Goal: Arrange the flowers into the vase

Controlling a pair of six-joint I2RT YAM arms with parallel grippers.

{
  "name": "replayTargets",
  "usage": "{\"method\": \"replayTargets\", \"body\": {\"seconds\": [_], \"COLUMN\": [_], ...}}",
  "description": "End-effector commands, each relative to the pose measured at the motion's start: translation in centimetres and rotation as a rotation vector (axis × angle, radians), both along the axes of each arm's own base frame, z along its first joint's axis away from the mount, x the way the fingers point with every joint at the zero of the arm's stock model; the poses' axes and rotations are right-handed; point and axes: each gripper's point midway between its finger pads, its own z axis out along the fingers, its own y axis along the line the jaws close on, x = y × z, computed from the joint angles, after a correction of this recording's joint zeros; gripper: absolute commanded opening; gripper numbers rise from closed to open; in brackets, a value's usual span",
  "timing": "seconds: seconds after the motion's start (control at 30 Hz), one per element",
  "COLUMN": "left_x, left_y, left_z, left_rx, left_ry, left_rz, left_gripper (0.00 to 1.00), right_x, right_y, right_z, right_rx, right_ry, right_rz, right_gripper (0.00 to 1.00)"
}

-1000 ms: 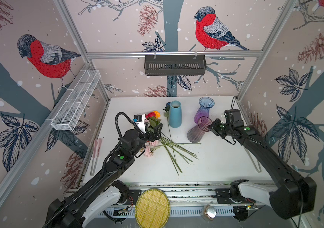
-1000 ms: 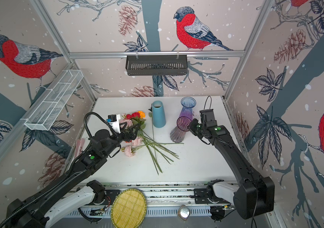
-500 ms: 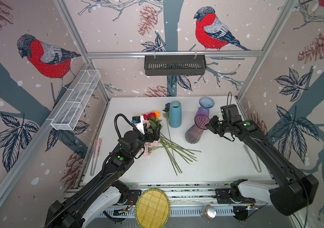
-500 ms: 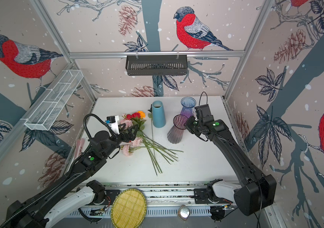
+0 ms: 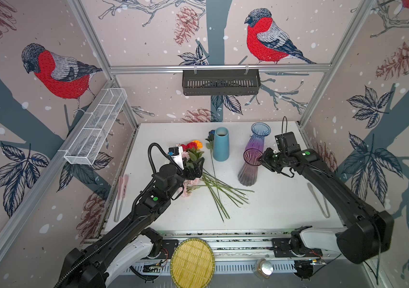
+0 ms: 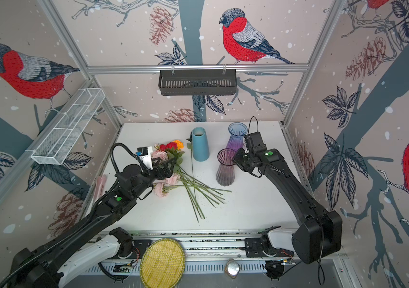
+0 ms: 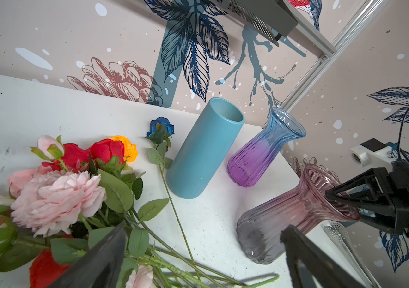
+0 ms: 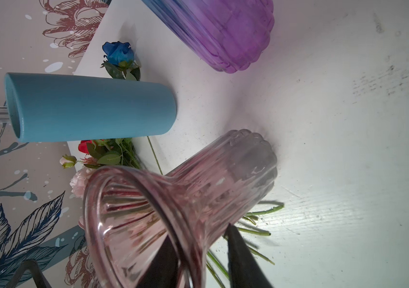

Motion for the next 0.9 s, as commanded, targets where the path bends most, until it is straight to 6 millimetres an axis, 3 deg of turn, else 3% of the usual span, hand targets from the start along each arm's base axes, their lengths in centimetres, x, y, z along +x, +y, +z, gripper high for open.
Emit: {"method": "replayTargets", "body": {"seconds": [0.0, 0.13, 0.2, 0.33, 0.4, 0.5, 0.63, 0.87], "left_x": [0.1, 0.1, 0.1, 0.2, 0.0, 0.4, 0.7, 1.4], "left_y": [-0.5, -1.6, -2.4, -4.1, -5.2, -6.0, -7.0, -8.4], "left_z": [1.0, 0.3, -0.7, -3.5, -4.9, -7.6, -11.0, -14.8], "left_rx": [-0.064, -0.056, -0.052, -0.058, -0.072, -0.088, -0.135, -0.242], "left_ry": [-0.012, 0.02, 0.056, 0.164, 0.206, 0.3, 0.416, 0.55], "left_rz": [-0.021, -0.071, -0.106, -0.178, -0.231, -0.241, -0.247, -0.236], "left_gripper": [0.97, 0.91, 0.88, 0.71, 0.67, 0.66, 0.64, 0.37], "right_x": [0.5, 1.2, 1.8, 2.0, 1.9, 1.4, 1.0, 0.4], "right_y": [0.1, -0.7, -2.3, -6.5, -8.3, -10.9, -11.4, -11.5], "right_z": [0.4, 2.3, 3.9, 7.6, 8.5, 6.5, 0.6, -6.4], "right_rx": [0.001, -0.016, -0.038, -0.058, -0.081, -0.163, -0.159, -0.114], "right_ry": [-0.032, -0.097, -0.153, -0.338, -0.443, -0.475, -0.421, -0.35], "right_rz": [0.019, 0.038, 0.041, 0.008, -0.008, -0.083, -0.086, -0.058], "right_gripper": [0.49, 0.62, 0.62, 0.62, 0.7, 0.73, 0.73, 0.72]}}
